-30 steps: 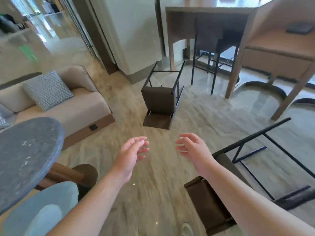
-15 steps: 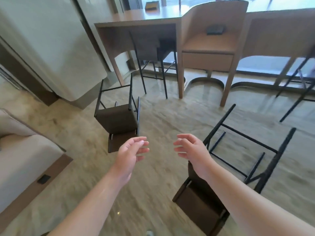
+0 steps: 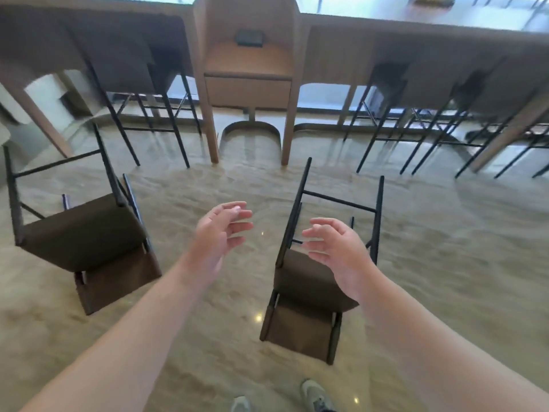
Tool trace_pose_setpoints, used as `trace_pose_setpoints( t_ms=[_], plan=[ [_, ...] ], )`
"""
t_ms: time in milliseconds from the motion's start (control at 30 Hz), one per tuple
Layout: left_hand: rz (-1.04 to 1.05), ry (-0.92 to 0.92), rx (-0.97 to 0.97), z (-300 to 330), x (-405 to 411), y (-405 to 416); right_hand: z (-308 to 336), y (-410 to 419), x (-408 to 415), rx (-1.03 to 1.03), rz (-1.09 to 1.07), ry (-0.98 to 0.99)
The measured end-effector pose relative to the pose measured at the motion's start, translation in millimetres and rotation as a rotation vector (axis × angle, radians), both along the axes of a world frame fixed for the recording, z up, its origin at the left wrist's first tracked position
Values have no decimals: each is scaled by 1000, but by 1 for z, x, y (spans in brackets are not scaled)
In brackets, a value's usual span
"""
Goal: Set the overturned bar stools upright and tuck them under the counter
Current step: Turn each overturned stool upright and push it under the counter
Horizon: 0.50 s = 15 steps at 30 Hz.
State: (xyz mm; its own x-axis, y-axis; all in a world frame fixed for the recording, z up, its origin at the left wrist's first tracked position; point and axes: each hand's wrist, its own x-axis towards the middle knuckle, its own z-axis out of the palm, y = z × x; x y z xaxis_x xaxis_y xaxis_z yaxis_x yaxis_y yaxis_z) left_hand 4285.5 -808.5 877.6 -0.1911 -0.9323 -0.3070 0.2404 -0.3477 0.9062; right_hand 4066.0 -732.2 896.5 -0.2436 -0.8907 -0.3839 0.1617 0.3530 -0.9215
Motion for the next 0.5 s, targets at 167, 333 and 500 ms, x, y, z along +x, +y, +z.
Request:
trace_pose_setpoints(
  t_ms=[167, 333, 500],
  plan=[
    [-72, 70, -8, -4, 10, -10, 11, 13, 14, -23, -69, 14],
    [-150, 52, -8, -9, 1, -8, 14, 21, 11, -67, -128, 31],
    [-172, 40, 5, -12, -16, -5, 0, 31, -4, -33, -190, 5]
  ],
)
